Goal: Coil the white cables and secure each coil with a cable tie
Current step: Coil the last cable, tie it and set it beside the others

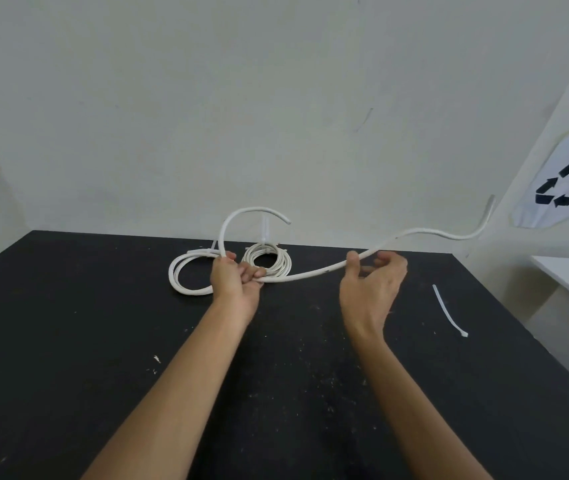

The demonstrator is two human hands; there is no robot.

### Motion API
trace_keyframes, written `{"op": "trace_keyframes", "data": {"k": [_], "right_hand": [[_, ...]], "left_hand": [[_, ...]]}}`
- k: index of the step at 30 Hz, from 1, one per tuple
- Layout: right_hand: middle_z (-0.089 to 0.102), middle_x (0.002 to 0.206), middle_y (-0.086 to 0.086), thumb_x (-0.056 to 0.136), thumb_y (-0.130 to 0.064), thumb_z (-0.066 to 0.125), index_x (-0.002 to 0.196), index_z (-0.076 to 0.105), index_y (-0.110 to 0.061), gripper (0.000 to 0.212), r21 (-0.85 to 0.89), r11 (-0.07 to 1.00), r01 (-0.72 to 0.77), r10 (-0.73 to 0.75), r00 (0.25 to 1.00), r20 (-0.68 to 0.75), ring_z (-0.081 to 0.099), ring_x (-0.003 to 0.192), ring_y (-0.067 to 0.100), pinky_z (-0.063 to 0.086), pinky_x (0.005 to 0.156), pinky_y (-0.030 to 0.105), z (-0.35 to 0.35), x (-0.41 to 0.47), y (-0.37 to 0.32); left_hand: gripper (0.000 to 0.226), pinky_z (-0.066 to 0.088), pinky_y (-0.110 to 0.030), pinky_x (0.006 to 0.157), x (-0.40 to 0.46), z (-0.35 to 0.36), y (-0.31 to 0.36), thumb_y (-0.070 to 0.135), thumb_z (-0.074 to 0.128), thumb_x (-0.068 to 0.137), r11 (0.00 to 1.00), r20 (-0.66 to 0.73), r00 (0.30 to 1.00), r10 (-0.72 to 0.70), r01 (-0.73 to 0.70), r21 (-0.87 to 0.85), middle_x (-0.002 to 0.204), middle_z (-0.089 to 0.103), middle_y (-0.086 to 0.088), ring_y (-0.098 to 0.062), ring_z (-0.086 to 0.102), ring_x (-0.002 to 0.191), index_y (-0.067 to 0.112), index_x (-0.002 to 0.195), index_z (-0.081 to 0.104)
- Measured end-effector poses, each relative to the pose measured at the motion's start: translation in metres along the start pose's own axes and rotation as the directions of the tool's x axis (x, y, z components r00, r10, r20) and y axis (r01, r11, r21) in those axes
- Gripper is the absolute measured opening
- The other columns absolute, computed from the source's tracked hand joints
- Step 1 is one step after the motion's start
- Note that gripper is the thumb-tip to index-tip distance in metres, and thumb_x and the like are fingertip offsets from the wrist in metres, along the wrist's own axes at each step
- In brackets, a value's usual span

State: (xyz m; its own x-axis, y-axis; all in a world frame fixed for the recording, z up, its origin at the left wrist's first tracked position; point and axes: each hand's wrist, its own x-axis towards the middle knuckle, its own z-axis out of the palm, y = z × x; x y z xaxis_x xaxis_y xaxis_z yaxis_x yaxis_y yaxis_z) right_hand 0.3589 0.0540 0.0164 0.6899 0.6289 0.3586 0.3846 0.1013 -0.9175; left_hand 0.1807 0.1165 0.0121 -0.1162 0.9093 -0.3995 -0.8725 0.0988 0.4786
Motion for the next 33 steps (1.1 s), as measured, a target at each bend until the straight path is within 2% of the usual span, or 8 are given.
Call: {"op": "trace_keyframes", "data": {"k": [2, 4, 8, 13, 17, 24, 29, 33], "right_hand": [[0.064, 0.122, 0.009, 0.112, -0.028, 0.054, 0.133, 0.043, -0.015, 0.027, 0.297, 0.895, -0.332, 0.294, 0.942, 0.164, 0.072, 0.098, 0.017, 0.06, 0.093, 0.037, 0.005, 0.006, -0.007], [0.068, 0.105, 0.012, 0.118, -0.021, 0.036, 0.133, 0.047, -0.011, 0.021, 0.537, 0.666, -0.517, 0.395, 0.856, 0.335, 0.076, 0.088, 0.024, 0.064, 0.091, 0.042, 0.006, 0.015, -0.012], [0.05, 0.078, 0.006, 0.118, -0.013, 0.028, 0.116, 0.054, -0.01, 0.026, 0.655, 0.581, -0.483, 0.365, 0.874, 0.32, 0.053, 0.062, 0.017, 0.062, 0.072, 0.037, 0.0, 0.023, -0.01], [0.039, 0.073, 0.002, 0.118, -0.013, 0.026, 0.115, 0.053, -0.01, 0.027, 0.693, 0.57, -0.441, 0.333, 0.895, 0.296, 0.038, 0.057, 0.014, 0.044, 0.057, 0.031, -0.003, 0.025, -0.003], [0.038, 0.07, 0.0, 0.118, -0.014, 0.031, 0.132, 0.058, -0.016, 0.03, 0.496, 0.762, -0.417, 0.269, 0.9, 0.344, 0.036, 0.054, 0.01, 0.041, 0.053, 0.028, -0.007, 0.022, 0.001], [0.055, 0.079, 0.009, 0.114, -0.007, 0.036, 0.139, 0.057, -0.029, 0.04, 0.049, 0.989, -0.139, 0.095, 0.856, 0.508, 0.054, 0.056, 0.012, 0.06, 0.059, 0.031, -0.018, 0.026, -0.004], [0.066, 0.087, 0.014, 0.103, 0.0, 0.037, 0.113, 0.065, -0.007, 0.03, -0.294, 0.939, 0.181, 0.029, 0.806, 0.592, 0.072, 0.059, 0.027, 0.067, 0.066, 0.046, -0.026, 0.033, -0.013], [0.065, 0.079, 0.013, 0.105, -0.005, 0.044, 0.097, 0.064, -0.007, 0.022, -0.402, 0.825, 0.396, -0.068, 0.777, 0.625, 0.058, 0.062, 0.028, 0.06, 0.068, 0.055, -0.026, 0.035, -0.01]], "left_hand": [[0.031, 0.035, -0.03, 0.055, -0.005, 0.002, -0.009, -0.001, 0.023, 0.099, 0.998, 0.033, 0.999, -0.023, 0.025, -0.055, 0.059, 0.028, 0.001, -0.013, 0.026, 0.045, 0.016, 0.087, 0.045], [0.035, 0.043, -0.035, 0.067, -0.01, 0.0, -0.014, -0.007, 0.022, 0.102, 0.997, 0.086, 0.996, -0.029, 0.036, -0.074, 0.068, 0.038, -0.002, -0.014, 0.035, 0.053, 0.013, 0.087, 0.047], [0.033, 0.049, -0.036, 0.075, -0.015, -0.001, -0.007, -0.008, 0.03, 0.108, 0.999, 0.209, 0.977, -0.038, 0.03, 0.041, 0.085, 0.059, -0.008, -0.014, 0.048, 0.062, -0.001, 0.1, 0.062], [0.026, 0.033, -0.025, 0.044, -0.017, 0.01, 0.011, 0.007, 0.039, 0.109, 0.975, 0.285, 0.958, 0.007, -0.069, 0.209, 0.06, 0.046, -0.003, -0.011, 0.027, 0.042, 0.012, 0.106, 0.064], [0.041, 0.018, -0.022, 0.042, -0.022, 0.005, 0.005, 0.007, 0.03, 0.112, 0.858, 0.383, 0.923, 0.034, -0.223, 0.463, 0.058, 0.02, 0.005, -0.008, 0.017, 0.043, 0.018, 0.127, 0.067], [0.04, 0.017, -0.02, 0.043, -0.025, -0.007, -0.006, 0.012, 0.032, 0.114, 0.774, 0.36, 0.933, 0.003, -0.231, 0.59, 0.058, 0.016, 0.005, -0.009, 0.013, 0.043, 0.015, 0.128, 0.069], [0.045, 0.013, -0.023, 0.049, -0.03, -0.01, -0.013, 0.01, 0.032, 0.114, 0.76, 0.332, 0.943, 0.013, -0.225, 0.61, 0.057, 0.018, 0.005, -0.01, 0.011, 0.046, 0.023, 0.119, 0.074], [0.044, 0.016, -0.019, 0.045, -0.033, -0.005, -0.01, 0.01, 0.032, 0.114, 0.721, 0.346, 0.938, 0.024, -0.256, 0.644, 0.056, 0.019, 0.005, -0.01, 0.012, 0.046, 0.022, 0.114, 0.074]]}}
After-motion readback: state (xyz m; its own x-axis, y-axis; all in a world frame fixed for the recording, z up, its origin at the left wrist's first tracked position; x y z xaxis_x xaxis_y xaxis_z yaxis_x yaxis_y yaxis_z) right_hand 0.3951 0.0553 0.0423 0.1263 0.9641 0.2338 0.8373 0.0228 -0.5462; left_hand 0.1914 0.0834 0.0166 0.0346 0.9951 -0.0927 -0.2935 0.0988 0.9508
